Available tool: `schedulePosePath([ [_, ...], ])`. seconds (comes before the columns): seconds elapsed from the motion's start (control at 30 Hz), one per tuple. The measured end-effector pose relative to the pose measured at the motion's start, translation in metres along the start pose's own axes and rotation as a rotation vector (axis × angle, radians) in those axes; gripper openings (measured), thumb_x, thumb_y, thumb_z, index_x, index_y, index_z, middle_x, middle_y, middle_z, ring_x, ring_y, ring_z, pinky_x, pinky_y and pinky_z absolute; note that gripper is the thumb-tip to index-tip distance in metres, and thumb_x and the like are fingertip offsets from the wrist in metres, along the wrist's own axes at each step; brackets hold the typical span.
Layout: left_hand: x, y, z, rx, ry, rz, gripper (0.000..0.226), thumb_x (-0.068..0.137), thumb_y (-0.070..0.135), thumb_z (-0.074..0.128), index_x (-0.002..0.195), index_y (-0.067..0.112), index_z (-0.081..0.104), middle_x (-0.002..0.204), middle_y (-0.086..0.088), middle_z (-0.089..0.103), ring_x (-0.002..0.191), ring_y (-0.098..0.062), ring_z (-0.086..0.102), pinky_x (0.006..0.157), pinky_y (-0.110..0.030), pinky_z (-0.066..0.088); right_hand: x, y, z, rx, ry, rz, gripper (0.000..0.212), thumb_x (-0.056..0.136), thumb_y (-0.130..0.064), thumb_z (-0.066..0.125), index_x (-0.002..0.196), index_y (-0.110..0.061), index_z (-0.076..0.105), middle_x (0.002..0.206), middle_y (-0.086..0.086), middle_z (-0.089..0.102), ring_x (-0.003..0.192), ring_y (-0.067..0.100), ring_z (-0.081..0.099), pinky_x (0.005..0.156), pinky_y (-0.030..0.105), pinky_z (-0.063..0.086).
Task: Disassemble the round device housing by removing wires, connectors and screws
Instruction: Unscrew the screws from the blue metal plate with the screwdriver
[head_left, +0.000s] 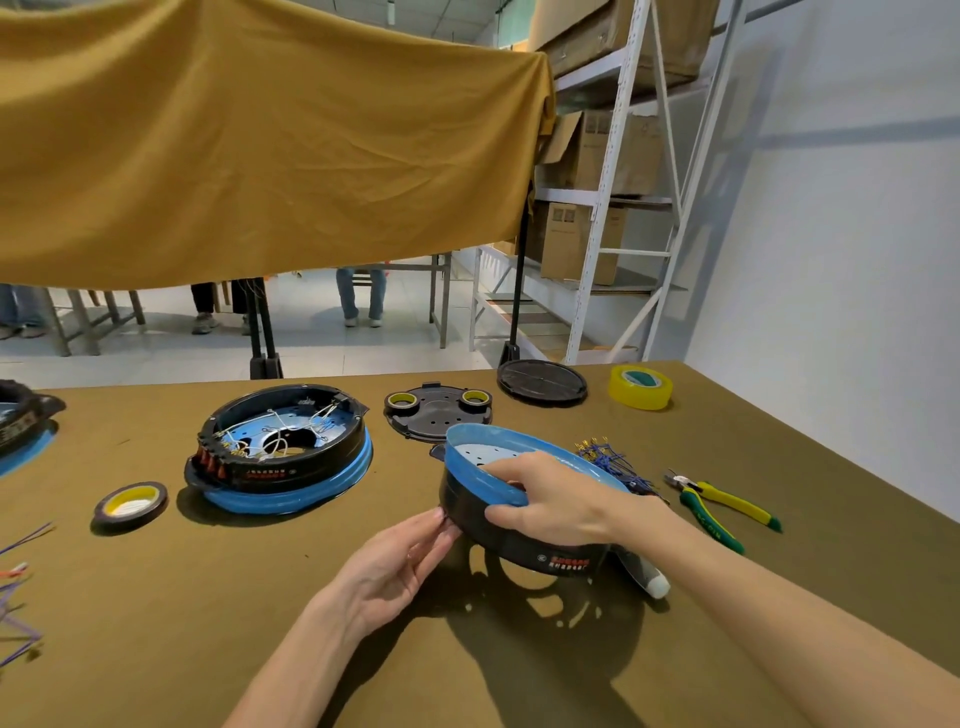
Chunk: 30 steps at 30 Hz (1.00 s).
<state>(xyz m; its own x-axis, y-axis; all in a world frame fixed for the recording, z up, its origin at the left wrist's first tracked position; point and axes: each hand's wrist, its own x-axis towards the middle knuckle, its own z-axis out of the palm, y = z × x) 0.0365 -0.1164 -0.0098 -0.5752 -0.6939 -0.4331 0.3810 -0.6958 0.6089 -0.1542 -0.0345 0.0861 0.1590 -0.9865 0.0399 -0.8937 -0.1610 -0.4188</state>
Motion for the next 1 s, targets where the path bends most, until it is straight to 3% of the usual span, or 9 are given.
schedulePosePath([
  [0.13, 0.005, 0.003, -0.008, 0.29, 0.202, 0.433, 0.019, 0.093, 0.009, 0.069, 0.112, 0.009, 0.073, 0.103, -0.011, 0.079, 0.094, -0.019, 0.078, 0.07, -0.024, 0.063, 0.005, 0.001, 0.008, -0.013, 0.027, -0.037, 0.022, 0.098, -0.037, 0.059, 0.101, -0.016, 0.065, 0.09, 0.003, 0.064, 0.081, 0.015, 0.056, 0.075, 0.037, 0.046],
  [0.27, 0.001, 0.011, -0.007, 0.323, 0.23, 0.668, 0.015, 0.097, 0.017, 0.068, 0.11, 0.019, 0.074, 0.098, 0.001, 0.081, 0.093, -0.012, 0.077, 0.068, -0.02, 0.061, 0.014, -0.002, 0.029, -0.083, -0.057, -0.063, 0.031, 0.097, -0.033, 0.061, 0.119, -0.012, 0.064, 0.125, 0.007, 0.064, 0.114, 0.025, 0.058, 0.101, 0.048, 0.048],
  [0.4, 0.001, 0.0, 0.002, 0.58, 0.162, 0.834, 0.013, 0.093, 0.02, 0.072, 0.101, 0.028, 0.079, 0.099, 0.01, 0.079, 0.098, -0.004, 0.072, 0.073, -0.019, 0.059, 0.02, 0.002, 0.054, -0.067, -0.105, -0.022, 0.057, 0.096, -0.038, 0.063, 0.149, -0.025, 0.045, 0.147, -0.002, 0.052, 0.132, 0.015, 0.048, 0.114, 0.035, 0.038],
  [0.5, 0.004, -0.006, 0.003, 0.715, 0.1, 0.893, 0.014, 0.09, 0.02, 0.075, 0.095, 0.032, 0.082, 0.102, 0.01, 0.077, 0.103, -0.002, 0.068, 0.081, -0.016, 0.052, 0.018, 0.007, 0.061, 0.301, 0.044, 0.053, 0.053, 0.097, -0.04, 0.063, 0.146, -0.023, 0.053, 0.138, -0.003, 0.063, 0.124, 0.005, 0.058, 0.106, 0.028, 0.048],
  [0.57, 0.005, -0.008, 0.003, 0.763, 0.063, 0.911, 0.016, 0.087, 0.02, 0.078, 0.091, 0.035, 0.083, 0.101, 0.011, 0.077, 0.105, -0.003, 0.067, 0.083, -0.01, 0.049, 0.016, 0.011, 0.058, 0.553, 0.201, 0.117, 0.03, 0.101, -0.032, 0.061, 0.126, -0.018, 0.071, 0.11, -0.002, 0.076, 0.102, 0.005, 0.069, 0.088, 0.025, 0.055],
  [0.63, 0.006, -0.012, 0.005, 0.819, 0.062, 0.921, 0.016, 0.084, 0.024, 0.08, 0.089, 0.04, 0.083, 0.099, 0.014, 0.075, 0.109, -0.008, 0.065, 0.09, -0.018, 0.049, 0.011, 0.015, 0.054, 0.705, 0.267, 0.194, 0.021, 0.1, -0.029, 0.064, 0.109, -0.017, 0.079, 0.09, -0.001, 0.079, 0.085, 0.008, 0.072, 0.072, 0.026, 0.054],
  [0.77, 0.004, -0.022, 0.008, 0.925, 0.069, 0.968, 0.011, 0.077, 0.038, 0.077, 0.087, 0.043, 0.082, 0.095, 0.017, 0.072, 0.113, -0.011, 0.059, 0.098, -0.035, 0.047, 0.003, 0.021, 0.049, 0.774, 0.229, 0.219, 0.019, 0.096, -0.03, 0.071, 0.101, -0.015, 0.081, 0.084, 0.002, 0.078, 0.073, 0.006, 0.07, 0.063, 0.019, 0.052],
  [0.87, 0.003, -0.032, 0.013, 1.022, 0.146, 1.059, 0.018, 0.078, 0.039, 0.075, 0.093, 0.033, 0.082, 0.097, 0.013, 0.07, 0.112, -0.014, 0.056, 0.103, -0.05, 0.044, -0.004, 0.023, 0.04, 0.857, 0.138, 0.248, 0.017, 0.096, -0.027, 0.071, 0.099, -0.013, 0.081, 0.085, 0.005, 0.079, 0.064, 0.001, 0.067, 0.053, 0.012, 0.047],
  [1.0, 0.006, -0.044, 0.022, 1.18, 0.134, 1.255, 0.02, 0.083, 0.032, 0.074, 0.1, 0.025, 0.082, 0.098, 0.012, 0.072, 0.106, -0.018, 0.06, 0.1, -0.045, 0.041, -0.02, 0.033, 0.033, 0.842, 0.19, 0.262, 0.013, 0.096, -0.024, 0.071, 0.094, -0.017, 0.081, 0.084, 0.006, 0.079, 0.073, 0.008, 0.072, 0.054, 0.013, 0.048],
])
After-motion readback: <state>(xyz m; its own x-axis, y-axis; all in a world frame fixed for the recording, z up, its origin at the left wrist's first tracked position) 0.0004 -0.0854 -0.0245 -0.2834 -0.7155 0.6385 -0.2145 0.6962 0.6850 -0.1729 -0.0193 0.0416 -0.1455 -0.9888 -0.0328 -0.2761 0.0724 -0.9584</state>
